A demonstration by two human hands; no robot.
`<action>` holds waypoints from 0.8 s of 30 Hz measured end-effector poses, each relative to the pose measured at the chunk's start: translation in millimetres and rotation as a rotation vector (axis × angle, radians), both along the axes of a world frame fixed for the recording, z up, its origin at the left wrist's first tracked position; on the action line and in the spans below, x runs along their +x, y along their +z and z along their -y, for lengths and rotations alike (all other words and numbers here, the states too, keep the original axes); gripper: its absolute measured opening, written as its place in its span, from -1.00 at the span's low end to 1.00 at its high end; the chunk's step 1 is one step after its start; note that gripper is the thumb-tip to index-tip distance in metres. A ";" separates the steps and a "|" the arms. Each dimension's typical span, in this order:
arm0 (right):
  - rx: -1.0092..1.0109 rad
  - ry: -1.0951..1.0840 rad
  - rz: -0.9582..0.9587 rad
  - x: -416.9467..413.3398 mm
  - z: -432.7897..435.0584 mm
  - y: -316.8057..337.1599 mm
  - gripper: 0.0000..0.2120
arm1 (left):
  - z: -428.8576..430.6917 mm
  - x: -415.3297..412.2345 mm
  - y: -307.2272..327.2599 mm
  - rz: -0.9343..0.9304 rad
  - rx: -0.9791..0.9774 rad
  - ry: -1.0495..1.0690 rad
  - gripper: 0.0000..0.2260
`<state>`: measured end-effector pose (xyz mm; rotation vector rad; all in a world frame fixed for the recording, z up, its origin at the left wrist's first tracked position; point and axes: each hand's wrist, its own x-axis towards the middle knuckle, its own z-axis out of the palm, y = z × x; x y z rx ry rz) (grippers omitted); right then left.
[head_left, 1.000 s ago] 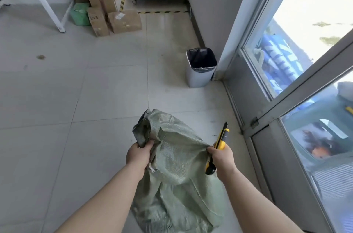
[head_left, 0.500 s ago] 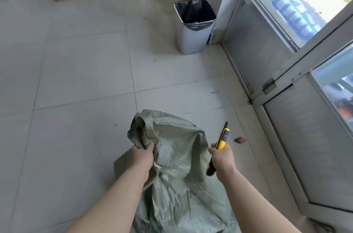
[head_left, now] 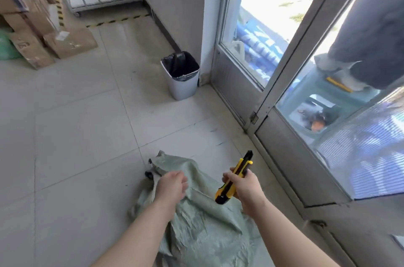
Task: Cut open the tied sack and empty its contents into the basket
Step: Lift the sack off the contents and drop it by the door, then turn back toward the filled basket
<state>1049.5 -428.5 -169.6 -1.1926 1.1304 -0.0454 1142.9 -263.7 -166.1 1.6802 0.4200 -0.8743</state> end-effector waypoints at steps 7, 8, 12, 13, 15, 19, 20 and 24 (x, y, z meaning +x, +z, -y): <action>-0.050 -0.226 0.079 -96.6 17.8 145.4 -0.83 | 49.5 -57.4 149.7 0.095 -0.079 -0.294 -0.83; -0.060 -0.266 0.099 -117.4 20.1 162.3 -0.89 | 58.7 -71.0 163.5 0.110 -0.094 -0.341 -0.83; -0.080 -0.446 0.126 -214.7 26.5 216.6 -0.96 | 97.1 -141.8 214.0 0.122 -0.159 -0.522 -0.86; -0.086 -0.494 0.123 -241.9 27.3 227.9 -0.96 | 106.3 -162.7 224.6 0.118 -0.178 -0.568 -0.88; -0.108 -0.610 0.130 -298.4 26.9 249.1 -0.95 | 125.0 -207.7 244.2 0.111 -0.220 -0.669 -0.91; -0.164 -0.820 0.138 -416.1 18.4 277.0 -0.91 | 155.8 -313.1 274.7 0.115 -0.295 -0.890 -0.90; -0.174 -0.869 0.141 -446.3 14.0 281.0 -0.91 | 161.5 -341.9 280.7 0.118 -0.308 -0.951 -0.89; -0.191 -1.068 0.145 -566.9 -13.9 293.6 -0.93 | 172.4 -463.4 300.7 0.150 -0.348 -1.189 -0.87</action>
